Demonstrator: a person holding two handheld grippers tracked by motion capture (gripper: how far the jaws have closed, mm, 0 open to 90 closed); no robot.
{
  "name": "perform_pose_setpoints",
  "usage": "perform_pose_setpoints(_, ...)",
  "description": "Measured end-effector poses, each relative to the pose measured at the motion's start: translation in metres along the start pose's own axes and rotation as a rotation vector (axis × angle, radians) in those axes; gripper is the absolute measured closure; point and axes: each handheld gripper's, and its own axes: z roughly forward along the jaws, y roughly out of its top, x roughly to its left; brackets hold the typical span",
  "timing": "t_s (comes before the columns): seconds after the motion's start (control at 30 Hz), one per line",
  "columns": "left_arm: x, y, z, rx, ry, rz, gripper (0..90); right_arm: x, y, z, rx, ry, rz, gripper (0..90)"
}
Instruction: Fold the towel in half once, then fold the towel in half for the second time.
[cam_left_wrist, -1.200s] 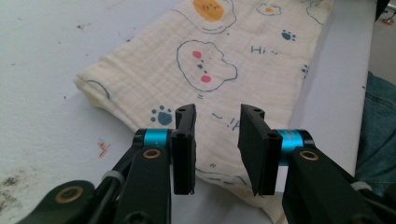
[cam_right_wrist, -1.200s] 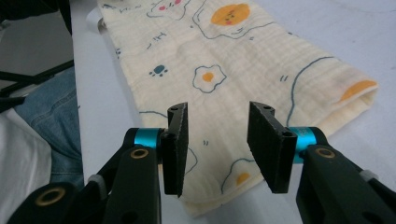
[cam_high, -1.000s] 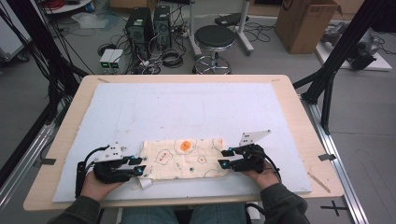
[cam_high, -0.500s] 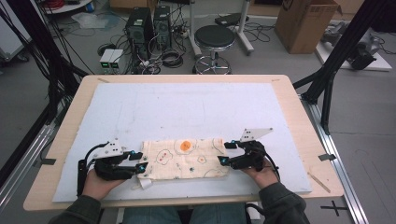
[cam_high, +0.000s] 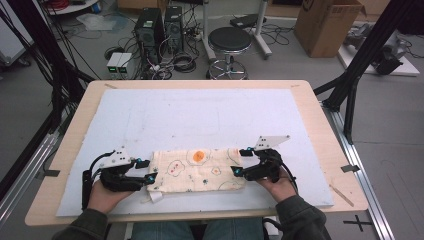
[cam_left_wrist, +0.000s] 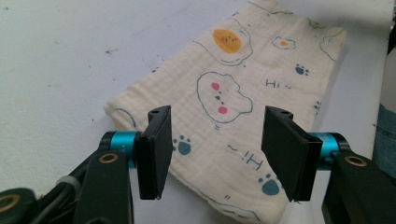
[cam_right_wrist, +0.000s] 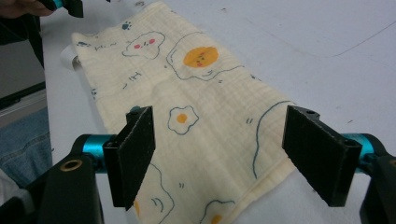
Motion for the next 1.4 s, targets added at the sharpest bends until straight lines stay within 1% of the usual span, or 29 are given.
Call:
perform_pose_setpoints(0.07,0.001,0.001,0.0,-0.002,0.003,0.0,43.2,-0.001,0.001,0.001,-0.009,-0.004,-0.005,24.9)
perform_pose_setpoints(0.13,0.001,0.003,-0.001,-0.005,0.002,0.005,43.1,0.0,0.002,0.001,-0.006,0.001,0.002,24.5)
perform_pose_setpoints(0.17,0.001,0.003,-0.001,-0.007,0.003,0.003,42.9,-0.001,0.003,0.001,-0.011,0.0,-0.005,24.5)
perform_pose_setpoints(0.23,0.001,0.003,-0.001,-0.006,0.003,0.008,42.8,-0.001,0.003,0.002,-0.008,0.0,0.005,24.5)
perform_pose_setpoints(0.33,0.001,0.003,-0.001,-0.003,0.003,0.01,42.6,-0.001,0.003,0.002,-0.006,-0.002,0.005,24.5)
perform_pose_setpoints(0.43,0.001,0.003,-0.001,0.0,0.003,0.014,42.5,-0.001,0.003,0.002,-0.009,-0.001,-0.004,24.5)
perform_pose_setpoints(0.57,0.0,0.003,-0.001,0.0,0.004,0.01,42.5,0.0,0.003,0.001,-0.004,0.001,0.004,24.5)
perform_pose_setpoints(0.63,0.0,0.003,0.0,0.002,0.001,0.014,42.4,0.0,0.003,0.002,-0.006,-0.001,-0.004,24.5)
perform_pose_setpoints(0.7,0.0,0.003,0.0,0.004,0.003,0.012,42.4,0.0,0.003,0.002,-0.003,0.002,0.001,24.5)
perform_pose_setpoints(0.8,0.001,0.003,0.0,0.008,0.002,0.011,42.3,-0.001,0.003,0.003,-0.004,-0.001,-0.005,24.5)
perform_pose_setpoints(0.93,0.002,0.003,0.0,0.009,0.003,0.01,42.3,-0.003,0.003,0.003,0.004,-0.003,0.003,24.5)
perform_pose_setpoints(0.97,0.002,0.004,0.0,0.013,0.002,0.011,42.2,-0.004,0.003,0.003,-0.003,-0.007,-0.001,24.5)
perform_pose_setpoints(1.0,0.003,0.004,0.0,0.013,0.007,0.008,42.2,-0.004,0.003,0.003,0.0,-0.002,0.005,24.6)
perform_pose_setpoints(1.07,0.004,0.005,0.0,0.01,0.013,0.003,42.3,-0.007,0.005,0.003,0.008,-0.009,0.003,24.6)
perform_pose_setpoints(1.13,0.008,0.007,0.0,0.013,0.013,-0.014,42.3,-0.01,0.007,0.002,0.012,-0.012,0.007,24.7)
perform_pose_setpoints(1.2,0.013,0.01,-0.001,0.018,0.016,-0.021,42.3,-0.014,0.011,0.0,0.021,-0.023,0.007,24.7)
perform_pose_setpoints(1.3,0.02,0.018,0.0,0.006,0.041,-0.036,42.4,-0.022,0.016,-0.002,0.004,-0.025,0.02,25.2)
perform_pose_setpoints(1.33,0.022,0.02,0.001,0.001,0.046,-0.041,42.5,-0.026,0.019,-0.002,0.013,-0.026,0.037,25.2)
perform_pose_setpoints(1.4,0.027,0.025,0.004,0.005,0.061,-0.045,42.6,-0.031,0.025,-0.003,0.015,-0.036,0.042,26.4)
